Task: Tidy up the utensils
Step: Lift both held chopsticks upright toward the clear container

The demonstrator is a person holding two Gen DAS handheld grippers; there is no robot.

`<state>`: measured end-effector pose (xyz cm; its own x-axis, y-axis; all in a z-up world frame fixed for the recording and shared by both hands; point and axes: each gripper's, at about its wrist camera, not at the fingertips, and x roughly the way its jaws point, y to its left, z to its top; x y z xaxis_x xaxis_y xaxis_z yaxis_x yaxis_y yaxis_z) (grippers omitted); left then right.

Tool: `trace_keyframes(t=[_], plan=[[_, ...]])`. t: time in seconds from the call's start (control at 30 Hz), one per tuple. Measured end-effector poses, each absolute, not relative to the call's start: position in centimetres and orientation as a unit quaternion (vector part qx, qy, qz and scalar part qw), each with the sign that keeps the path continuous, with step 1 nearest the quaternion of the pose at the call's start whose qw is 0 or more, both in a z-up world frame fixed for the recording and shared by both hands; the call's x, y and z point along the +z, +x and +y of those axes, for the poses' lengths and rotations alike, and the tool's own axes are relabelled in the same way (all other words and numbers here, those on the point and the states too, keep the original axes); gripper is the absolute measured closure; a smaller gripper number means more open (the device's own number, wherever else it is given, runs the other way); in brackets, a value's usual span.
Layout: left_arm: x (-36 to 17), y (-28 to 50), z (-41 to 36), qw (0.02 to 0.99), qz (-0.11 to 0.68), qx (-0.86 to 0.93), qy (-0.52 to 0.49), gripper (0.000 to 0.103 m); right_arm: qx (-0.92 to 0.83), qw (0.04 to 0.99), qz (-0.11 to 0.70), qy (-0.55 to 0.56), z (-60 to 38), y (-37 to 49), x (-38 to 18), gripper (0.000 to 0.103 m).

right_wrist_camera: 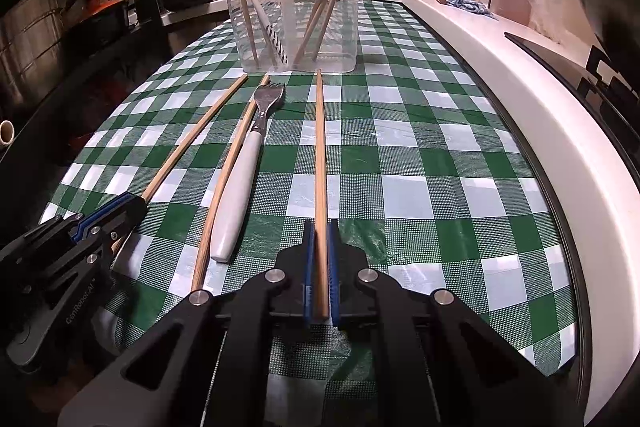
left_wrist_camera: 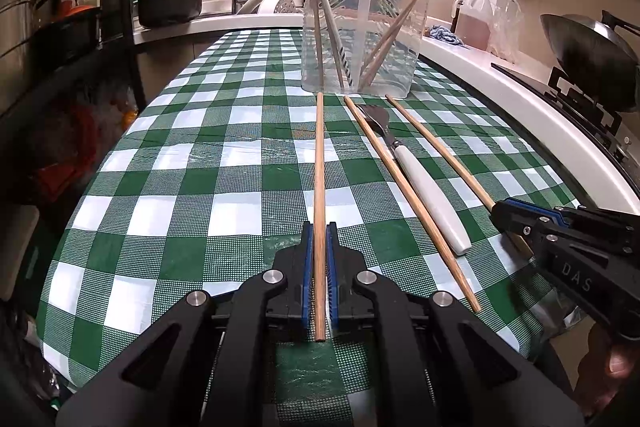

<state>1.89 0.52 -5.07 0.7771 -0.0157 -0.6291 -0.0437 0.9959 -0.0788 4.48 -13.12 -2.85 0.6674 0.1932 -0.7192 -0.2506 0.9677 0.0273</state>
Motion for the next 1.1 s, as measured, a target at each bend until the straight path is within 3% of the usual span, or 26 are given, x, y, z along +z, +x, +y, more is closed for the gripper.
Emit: trace_keyframes(t=[0.4,1.1], plan=[[-3.4,1.0,0.3,0.949,0.313,0.003,-0.034,0.097,0.128,0.916,0.378,-0.027,-13.1,3.6,-1.6,0.097],[5.1,-1.5,2.2,0.976,0.214,-0.001,-0.042,0.097,0.136,0.946,0.295,-0.015,-15.3,0.3,7.3,0.097]])
